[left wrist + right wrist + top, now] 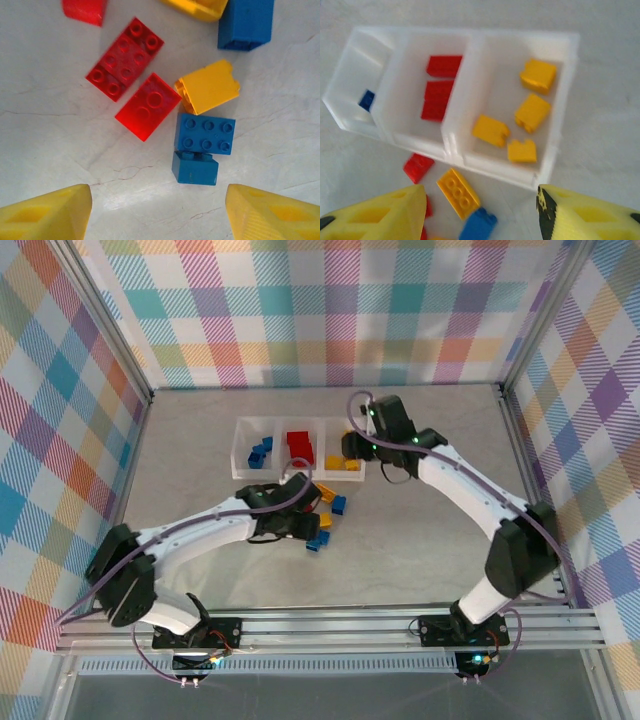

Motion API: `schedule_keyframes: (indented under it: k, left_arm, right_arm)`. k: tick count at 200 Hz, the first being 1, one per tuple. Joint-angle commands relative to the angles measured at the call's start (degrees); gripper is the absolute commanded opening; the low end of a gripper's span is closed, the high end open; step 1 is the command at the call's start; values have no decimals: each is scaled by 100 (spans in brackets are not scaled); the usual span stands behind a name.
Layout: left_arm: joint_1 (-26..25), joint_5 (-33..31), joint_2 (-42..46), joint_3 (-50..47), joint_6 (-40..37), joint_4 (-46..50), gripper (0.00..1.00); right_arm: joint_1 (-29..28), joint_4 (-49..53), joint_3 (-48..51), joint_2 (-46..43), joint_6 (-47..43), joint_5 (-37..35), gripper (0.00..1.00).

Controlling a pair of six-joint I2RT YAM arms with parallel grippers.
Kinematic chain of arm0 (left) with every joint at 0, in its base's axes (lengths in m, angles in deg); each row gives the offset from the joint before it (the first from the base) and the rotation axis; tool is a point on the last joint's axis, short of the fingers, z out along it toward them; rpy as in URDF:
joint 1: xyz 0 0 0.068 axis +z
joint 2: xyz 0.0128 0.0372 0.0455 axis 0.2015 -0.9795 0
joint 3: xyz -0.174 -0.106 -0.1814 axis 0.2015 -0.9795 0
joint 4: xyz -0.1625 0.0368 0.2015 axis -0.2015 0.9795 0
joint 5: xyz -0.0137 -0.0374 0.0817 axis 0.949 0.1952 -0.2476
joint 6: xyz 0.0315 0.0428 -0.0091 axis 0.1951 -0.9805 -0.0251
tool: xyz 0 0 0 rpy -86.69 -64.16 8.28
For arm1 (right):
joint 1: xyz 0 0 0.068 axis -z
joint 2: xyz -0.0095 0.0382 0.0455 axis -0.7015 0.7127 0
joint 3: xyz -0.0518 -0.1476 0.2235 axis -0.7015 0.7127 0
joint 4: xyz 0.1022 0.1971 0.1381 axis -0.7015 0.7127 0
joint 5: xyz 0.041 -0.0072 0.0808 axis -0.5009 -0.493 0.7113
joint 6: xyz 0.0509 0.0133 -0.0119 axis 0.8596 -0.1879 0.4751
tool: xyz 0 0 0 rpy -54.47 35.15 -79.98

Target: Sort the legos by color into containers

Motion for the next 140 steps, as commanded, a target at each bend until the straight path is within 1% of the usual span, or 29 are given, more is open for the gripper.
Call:
schedule_keyframes:
  k: [1, 31, 58, 91, 111, 140]
  left_arm:
    - [-178, 33, -473, 336, -118, 30, 71]
    - [-283, 431, -855, 386, -329, -59, 71]
    - [-307, 414, -1051, 406, -344, 2, 71]
    - [-316, 594, -1263, 441, -441, -85, 70]
    - [-316, 622, -1395, 483, -471, -59, 68]
    - [-322, 588, -1451, 480, -489, -20, 62]
  right_arm:
    - [17, 23, 621, -410, 102, -161, 62]
    - [78, 279, 1048, -826, 135, -349, 63]
    - [126, 391, 1243, -1073, 215, -426, 63]
    - [128, 497, 1298, -1260, 237, -509, 64]
    - [134, 558, 1304, -1326, 229, -563, 64]
    - [158, 588, 1360, -1406, 221, -618, 65]
